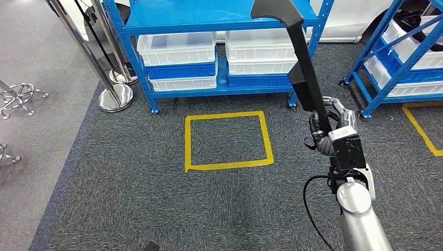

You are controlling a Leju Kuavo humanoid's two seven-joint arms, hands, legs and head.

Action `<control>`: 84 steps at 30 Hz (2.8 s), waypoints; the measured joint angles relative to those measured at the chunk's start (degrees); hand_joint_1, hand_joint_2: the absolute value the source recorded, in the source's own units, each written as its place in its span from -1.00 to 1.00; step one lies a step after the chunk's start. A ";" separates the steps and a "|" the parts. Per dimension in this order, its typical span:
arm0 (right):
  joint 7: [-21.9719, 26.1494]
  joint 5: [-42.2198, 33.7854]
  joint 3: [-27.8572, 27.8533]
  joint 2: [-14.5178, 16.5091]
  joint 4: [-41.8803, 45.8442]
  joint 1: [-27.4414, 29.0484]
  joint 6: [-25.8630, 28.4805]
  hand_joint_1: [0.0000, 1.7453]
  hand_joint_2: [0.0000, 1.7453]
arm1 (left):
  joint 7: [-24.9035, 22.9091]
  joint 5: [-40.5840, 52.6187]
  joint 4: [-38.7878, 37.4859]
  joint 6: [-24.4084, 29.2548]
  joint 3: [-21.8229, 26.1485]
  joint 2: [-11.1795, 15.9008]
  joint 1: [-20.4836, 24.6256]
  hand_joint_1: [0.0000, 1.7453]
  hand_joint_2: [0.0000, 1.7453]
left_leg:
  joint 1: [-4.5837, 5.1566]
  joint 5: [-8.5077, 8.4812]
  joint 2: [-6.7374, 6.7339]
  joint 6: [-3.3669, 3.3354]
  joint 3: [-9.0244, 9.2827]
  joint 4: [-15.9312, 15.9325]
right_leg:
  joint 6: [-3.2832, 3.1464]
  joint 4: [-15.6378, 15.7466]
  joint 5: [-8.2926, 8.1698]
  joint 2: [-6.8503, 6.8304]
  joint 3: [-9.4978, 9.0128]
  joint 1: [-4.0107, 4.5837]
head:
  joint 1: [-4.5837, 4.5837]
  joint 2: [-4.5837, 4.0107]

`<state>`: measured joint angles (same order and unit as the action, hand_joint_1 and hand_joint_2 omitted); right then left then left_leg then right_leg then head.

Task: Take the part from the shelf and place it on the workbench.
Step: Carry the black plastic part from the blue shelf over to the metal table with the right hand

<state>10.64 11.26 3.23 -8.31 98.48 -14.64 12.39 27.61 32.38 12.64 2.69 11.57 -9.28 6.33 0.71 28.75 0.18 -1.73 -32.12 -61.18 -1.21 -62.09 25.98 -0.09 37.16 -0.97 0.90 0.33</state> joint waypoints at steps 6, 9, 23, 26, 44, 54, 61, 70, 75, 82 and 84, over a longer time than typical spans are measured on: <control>0.02 0.05 0.00 0.02 -0.12 -0.08 -0.07 1.00 1.00 | -0.20 -0.01 -0.01 0.09 0.11 -0.02 0.03 -1.00 1.00 | 0.33 -4.00 -0.52 -1.67 1.31 6.30 | 1.70 -1.50 1.72 0.00 1.14 -0.56 | -0.04 0.00; 0.02 0.07 0.00 0.03 -0.20 0.09 0.00 1.00 1.00 | -0.26 0.04 -0.01 0.21 0.17 -0.03 0.02 -1.00 1.00 | 0.39 -4.93 -0.68 -1.82 -0.18 6.04 | 1.98 -10.35 7.58 0.09 3.75 -0.54 | -0.09 0.00; 0.01 0.17 0.00 0.10 -0.23 0.15 0.04 1.00 1.00 | -0.25 0.60 0.00 0.50 0.45 -0.11 -0.12 -1.00 1.00 | -0.67 2.69 -0.37 1.74 -8.84 -9.37 | -0.15 -0.20 2.46 0.05 -2.07 -0.70 | 0.01 0.00; 0.01 0.17 0.00 0.10 -0.23 0.18 0.04 1.00 1.00 | -0.25 0.61 -0.01 0.50 0.45 -0.13 -0.13 -1.00 1.00 | -0.92 4.73 -0.36 1.79 -9.09 -14.33 | -0.20 -0.24 1.51 0.07 -0.80 -0.29 | 0.01 0.00; -0.02 0.18 0.00 0.24 -0.27 0.49 0.24 1.00 1.00 | 0.57 0.46 0.01 0.47 1.11 -0.28 -0.11 -1.00 1.00 | 0.07 -2.10 -0.66 -0.96 -0.43 2.81 | 2.75 -4.26 2.82 -0.12 0.33 -0.91 | -0.07 0.00; -0.01 0.20 0.00 0.24 -0.06 0.58 0.35 1.00 1.00 | 0.63 0.48 0.00 0.50 1.41 -0.27 -0.10 -1.00 1.00 | -0.54 5.19 -0.50 1.62 -7.17 -11.18 | 0.48 -0.69 1.90 0.05 -0.67 -0.72 | -0.01 0.00; 0.01 0.20 0.00 0.24 0.08 0.62 0.36 1.00 1.00 | 0.59 0.61 0.01 0.50 1.43 -0.27 -0.13 -1.00 1.00 | -0.17 -0.95 -0.32 0.08 -1.61 -0.54 | 0.69 -0.37 1.40 0.11 -0.73 -0.53 | 0.00 0.00; -0.08 0.20 0.00 0.22 -0.02 0.55 0.35 1.00 1.00 | 0.33 0.84 -0.01 0.54 1.44 -0.33 -0.14 -1.00 1.00 | 0.21 -3.63 -0.57 -1.59 -0.41 4.55 | 2.31 -10.68 7.78 0.11 3.84 -0.42 | -0.03 0.00; -0.12 0.20 0.00 0.23 -0.23 0.48 0.35 1.00 1.00 | 0.19 0.87 0.00 0.55 1.44 -0.38 -0.27 -1.00 1.00 | 0.36 -3.06 -0.52 -1.15 -1.52 2.63 | 2.31 -3.28 3.11 -0.16 -0.87 -0.40 | -0.05 0.00; -0.16 0.20 0.00 0.24 -0.25 0.29 0.32 1.00 1.00 | 0.08 0.96 0.00 0.54 1.44 -0.38 -0.26 -1.00 1.00 | 0.30 -0.43 -0.37 0.61 -3.70 -1.60 | 0.34 0.59 1.86 -0.14 -2.08 -0.46 | 0.01 0.00; -0.17 0.20 0.00 0.24 -0.25 0.20 0.30 1.00 1.00 | 0.04 1.06 -0.01 0.51 1.44 -0.38 -0.27 -1.00 1.00 | -0.27 3.42 -0.31 1.42 -6.17 -7.92 | 0.06 0.61 1.65 -0.20 -1.93 -0.43 | 0.02 0.00</control>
<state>10.47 11.46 3.23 -8.07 98.23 -14.45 12.69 27.65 33.44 12.63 3.20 13.00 -9.66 6.06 0.44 32.17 -0.13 -0.31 -38.30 -69.10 -1.15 -61.48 27.63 -0.29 35.23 -1.40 0.92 0.33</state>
